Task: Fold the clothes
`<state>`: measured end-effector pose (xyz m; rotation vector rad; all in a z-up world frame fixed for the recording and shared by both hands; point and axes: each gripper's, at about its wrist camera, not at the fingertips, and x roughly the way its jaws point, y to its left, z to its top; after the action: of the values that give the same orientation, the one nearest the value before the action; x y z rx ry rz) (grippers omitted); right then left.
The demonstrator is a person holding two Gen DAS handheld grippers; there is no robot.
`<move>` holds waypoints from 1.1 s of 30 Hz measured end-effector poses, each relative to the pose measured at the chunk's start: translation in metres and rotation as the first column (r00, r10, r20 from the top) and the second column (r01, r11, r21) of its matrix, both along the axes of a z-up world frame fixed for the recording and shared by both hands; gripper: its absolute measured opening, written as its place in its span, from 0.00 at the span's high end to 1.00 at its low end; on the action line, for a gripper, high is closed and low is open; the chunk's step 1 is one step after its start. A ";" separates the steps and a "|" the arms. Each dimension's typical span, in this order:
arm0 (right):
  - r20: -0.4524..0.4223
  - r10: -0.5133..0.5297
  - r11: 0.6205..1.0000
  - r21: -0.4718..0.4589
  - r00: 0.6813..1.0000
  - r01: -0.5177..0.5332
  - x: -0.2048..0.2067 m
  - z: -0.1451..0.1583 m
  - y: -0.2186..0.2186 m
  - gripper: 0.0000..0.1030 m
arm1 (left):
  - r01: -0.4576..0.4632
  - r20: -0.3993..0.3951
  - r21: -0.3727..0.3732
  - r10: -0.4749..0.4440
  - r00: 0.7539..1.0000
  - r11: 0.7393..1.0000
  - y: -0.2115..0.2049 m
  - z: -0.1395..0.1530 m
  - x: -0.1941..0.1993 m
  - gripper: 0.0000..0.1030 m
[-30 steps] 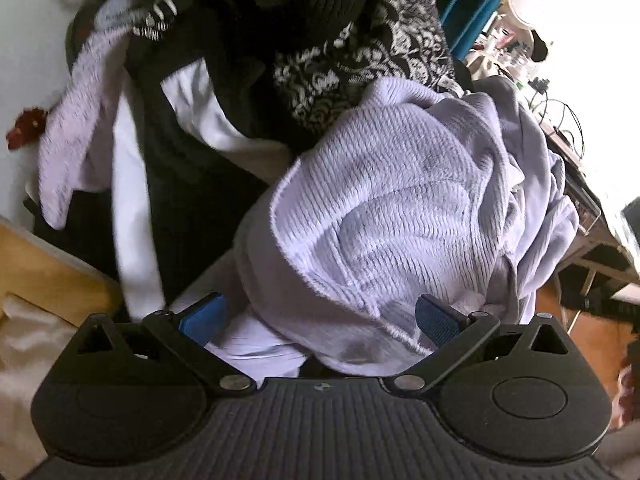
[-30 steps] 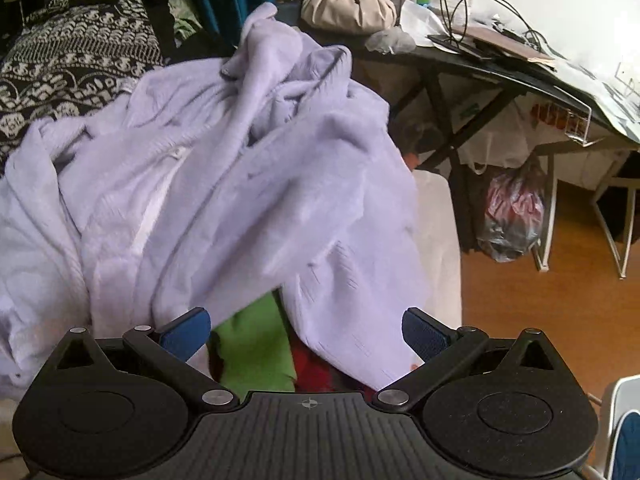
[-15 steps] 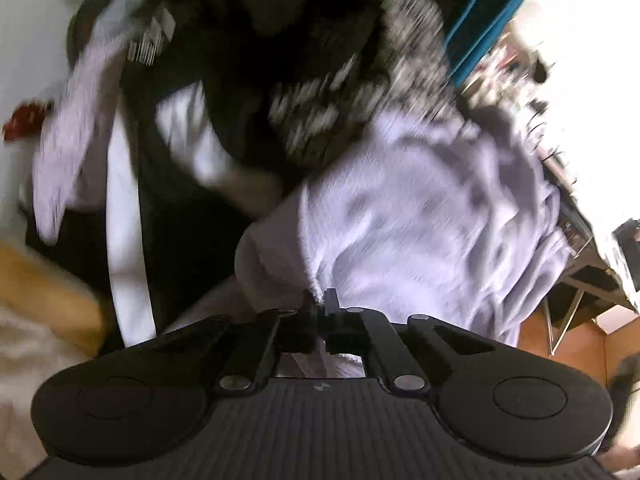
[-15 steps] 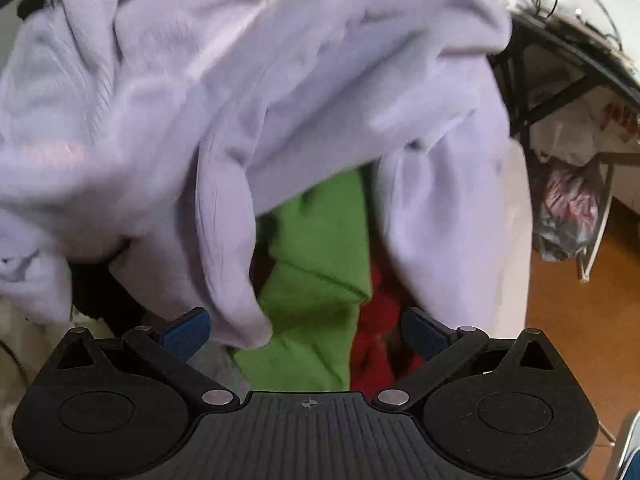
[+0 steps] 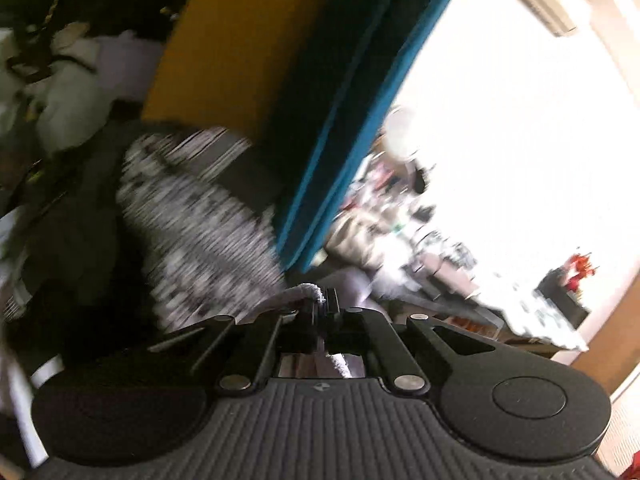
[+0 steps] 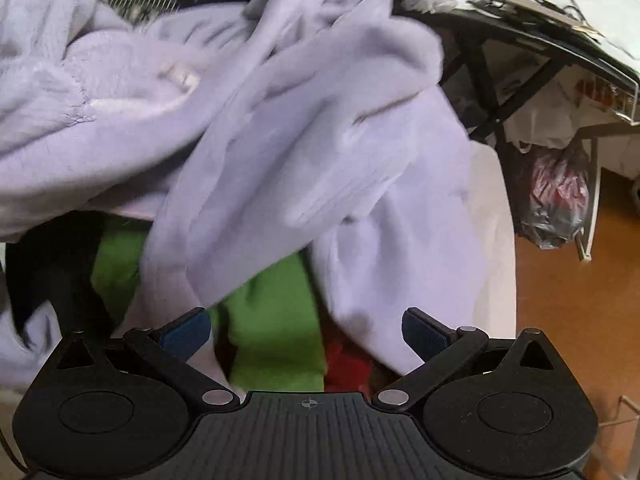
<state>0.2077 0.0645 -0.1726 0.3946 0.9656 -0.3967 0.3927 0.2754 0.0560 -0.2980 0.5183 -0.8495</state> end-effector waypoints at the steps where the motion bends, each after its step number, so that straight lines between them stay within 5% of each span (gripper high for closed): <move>1: 0.012 -0.011 1.000 0.006 1.000 0.011 -0.002 0.004 -0.004 0.01 | 0.013 0.018 -0.018 -0.012 1.000 1.000 -0.011 0.009 0.005 0.98; 12: 0.038 -0.164 0.986 0.026 0.986 0.163 -0.020 0.008 -0.054 0.01 | 0.161 0.222 -0.106 -0.134 0.966 0.981 -0.171 0.089 0.063 0.98; 15: 0.029 -0.204 0.979 0.033 0.979 0.203 -0.025 0.004 -0.065 0.01 | 0.146 0.217 -0.069 -0.128 0.968 0.987 -0.212 0.075 0.081 0.98; 22: -0.007 -0.244 0.969 0.026 0.970 0.244 -0.033 -0.008 -0.086 0.01 | 0.110 0.135 0.222 -0.142 0.981 0.969 -0.277 -0.024 0.114 0.97; 28: -0.037 -0.231 0.973 0.012 0.972 0.232 -0.028 -0.010 -0.089 0.01 | 0.060 -0.068 0.339 -0.039 0.997 0.939 -0.266 -0.080 0.146 0.87; 30: -0.040 -0.220 0.975 0.012 0.975 0.221 -0.025 -0.010 -0.089 0.01 | 0.099 -0.085 0.289 -0.077 0.993 0.952 -0.252 -0.074 0.147 0.63; 32: -0.044 -0.204 0.979 0.011 0.978 0.204 -0.019 -0.010 -0.089 0.01 | 0.153 -0.094 0.231 -0.135 0.986 0.961 -0.238 -0.063 0.146 0.00; 33: -0.045 -0.194 0.981 0.010 0.980 0.194 -0.015 -0.011 -0.089 0.01 | 0.176 -0.082 0.222 -0.162 0.983 0.959 -0.233 -0.054 0.143 0.01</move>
<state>0.1927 -0.0242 -0.1834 0.4975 0.9762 -0.5775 0.5357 0.0428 0.0016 -0.0693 0.7017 -0.9382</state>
